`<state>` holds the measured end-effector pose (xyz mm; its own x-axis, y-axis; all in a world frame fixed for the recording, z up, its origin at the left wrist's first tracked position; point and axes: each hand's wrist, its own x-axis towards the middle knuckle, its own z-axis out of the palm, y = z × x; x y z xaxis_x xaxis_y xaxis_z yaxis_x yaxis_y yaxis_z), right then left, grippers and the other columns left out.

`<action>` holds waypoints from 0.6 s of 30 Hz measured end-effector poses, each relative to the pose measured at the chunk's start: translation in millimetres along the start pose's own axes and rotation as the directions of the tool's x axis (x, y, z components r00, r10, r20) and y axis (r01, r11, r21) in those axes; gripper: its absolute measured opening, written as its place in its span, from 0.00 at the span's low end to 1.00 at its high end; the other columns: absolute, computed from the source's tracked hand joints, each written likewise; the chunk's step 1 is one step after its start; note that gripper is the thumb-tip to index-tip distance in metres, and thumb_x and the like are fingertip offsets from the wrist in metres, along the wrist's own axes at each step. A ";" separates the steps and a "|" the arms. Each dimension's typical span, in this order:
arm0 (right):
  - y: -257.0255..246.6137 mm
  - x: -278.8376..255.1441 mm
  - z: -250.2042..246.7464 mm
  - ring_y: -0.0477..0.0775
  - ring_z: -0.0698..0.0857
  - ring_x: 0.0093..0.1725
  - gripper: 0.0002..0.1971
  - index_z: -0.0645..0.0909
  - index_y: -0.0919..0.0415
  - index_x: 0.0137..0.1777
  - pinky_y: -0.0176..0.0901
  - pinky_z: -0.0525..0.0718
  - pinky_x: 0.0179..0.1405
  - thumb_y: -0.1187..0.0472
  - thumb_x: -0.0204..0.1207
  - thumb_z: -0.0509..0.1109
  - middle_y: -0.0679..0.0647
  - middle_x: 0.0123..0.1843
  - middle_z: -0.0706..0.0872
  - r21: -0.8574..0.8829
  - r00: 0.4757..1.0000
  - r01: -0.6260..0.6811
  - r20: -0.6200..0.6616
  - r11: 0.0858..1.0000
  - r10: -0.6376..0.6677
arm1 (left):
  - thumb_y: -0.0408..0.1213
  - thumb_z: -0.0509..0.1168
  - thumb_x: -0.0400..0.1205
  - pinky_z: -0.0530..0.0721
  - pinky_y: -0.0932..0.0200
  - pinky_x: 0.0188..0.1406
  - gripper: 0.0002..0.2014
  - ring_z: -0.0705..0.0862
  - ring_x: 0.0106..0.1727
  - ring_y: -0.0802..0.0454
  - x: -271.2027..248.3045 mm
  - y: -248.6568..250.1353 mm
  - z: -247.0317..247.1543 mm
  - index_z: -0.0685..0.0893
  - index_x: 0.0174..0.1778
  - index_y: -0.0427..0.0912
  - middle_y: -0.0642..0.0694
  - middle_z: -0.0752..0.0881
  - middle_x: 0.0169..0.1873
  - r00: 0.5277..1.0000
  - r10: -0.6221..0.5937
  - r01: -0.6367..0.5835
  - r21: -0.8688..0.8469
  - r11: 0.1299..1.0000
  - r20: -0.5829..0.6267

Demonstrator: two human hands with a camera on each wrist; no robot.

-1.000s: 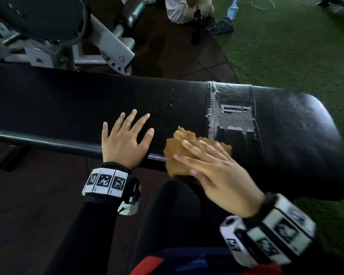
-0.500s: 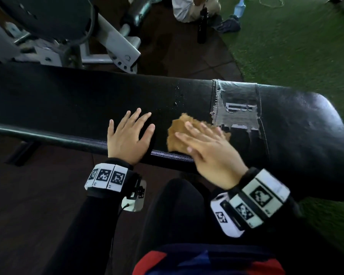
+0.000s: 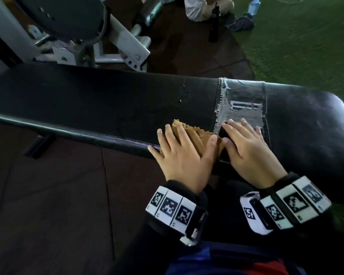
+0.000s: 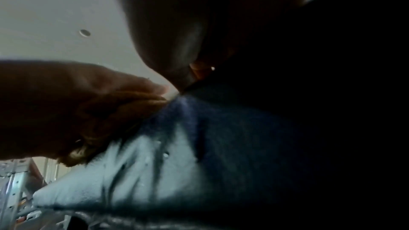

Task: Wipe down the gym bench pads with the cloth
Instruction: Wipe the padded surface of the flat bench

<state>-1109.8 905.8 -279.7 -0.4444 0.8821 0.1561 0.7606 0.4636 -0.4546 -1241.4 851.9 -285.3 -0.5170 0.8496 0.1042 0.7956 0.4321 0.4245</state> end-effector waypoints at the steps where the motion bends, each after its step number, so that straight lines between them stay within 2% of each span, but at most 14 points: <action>1: 2.8 -1.0 0.5 0.55 0.56 0.82 0.22 0.69 0.60 0.77 0.51 0.46 0.82 0.57 0.84 0.56 0.54 0.80 0.67 -0.022 1.000 0.003 -0.006 1.000 -0.003 | 0.75 0.43 0.74 0.41 0.32 0.79 0.48 0.42 0.84 0.43 -0.7 -1.0 3.2 0.51 0.84 0.44 0.41 0.52 0.83 1.000 -0.005 0.005 0.020 1.000 -0.011; 4: 6.3 -4.6 2.0 0.52 0.57 0.82 0.22 0.68 0.58 0.77 0.49 0.46 0.83 0.56 0.85 0.55 0.51 0.81 0.66 -0.068 0.999 0.032 -0.021 0.997 -0.034 | 0.76 0.43 0.74 0.45 0.34 0.80 0.51 0.45 0.84 0.39 -10.3 -11.0 12.0 0.53 0.83 0.39 0.38 0.54 0.83 0.993 0.072 -0.071 0.017 0.997 -0.095; 7: 8.5 -5.2 2.8 0.52 0.58 0.82 0.22 0.67 0.58 0.78 0.50 0.49 0.83 0.56 0.85 0.54 0.51 0.81 0.65 -0.090 0.999 0.048 -0.018 0.995 -0.050 | 0.70 0.48 0.77 0.52 0.33 0.79 0.48 0.48 0.83 0.34 -20.8 -21.4 24.3 0.57 0.82 0.33 0.33 0.58 0.81 0.974 0.114 -0.131 -0.074 0.989 -0.198; 13: 12.0 -5.8 3.2 0.51 0.58 0.82 0.22 0.67 0.57 0.78 0.49 0.50 0.83 0.55 0.85 0.54 0.51 0.81 0.65 -0.095 0.998 0.066 -0.016 0.993 -0.068 | 0.61 0.55 0.80 0.51 0.32 0.80 0.46 0.41 0.82 0.28 -29.1 -23.9 41.1 0.49 0.80 0.24 0.25 0.49 0.80 0.948 0.117 -0.192 -0.237 0.952 -0.295; 18: 13.6 -5.5 5.2 0.50 0.58 0.82 0.22 0.67 0.57 0.78 0.49 0.51 0.82 0.54 0.85 0.53 0.51 0.81 0.65 -0.102 0.997 0.068 -0.025 0.992 -0.071 | 0.64 0.50 0.82 0.45 0.38 0.82 0.47 0.36 0.82 0.32 -35.5 -20.4 48.7 0.44 0.81 0.28 0.28 0.41 0.81 0.950 0.094 -0.194 -0.329 0.924 -0.297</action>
<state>-1099.5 906.8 -291.3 -0.4850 0.8489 0.2102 0.7730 0.5285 -0.3509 -1223.9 827.7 -341.4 -0.5105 0.7582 0.4057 0.7319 0.1354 0.6679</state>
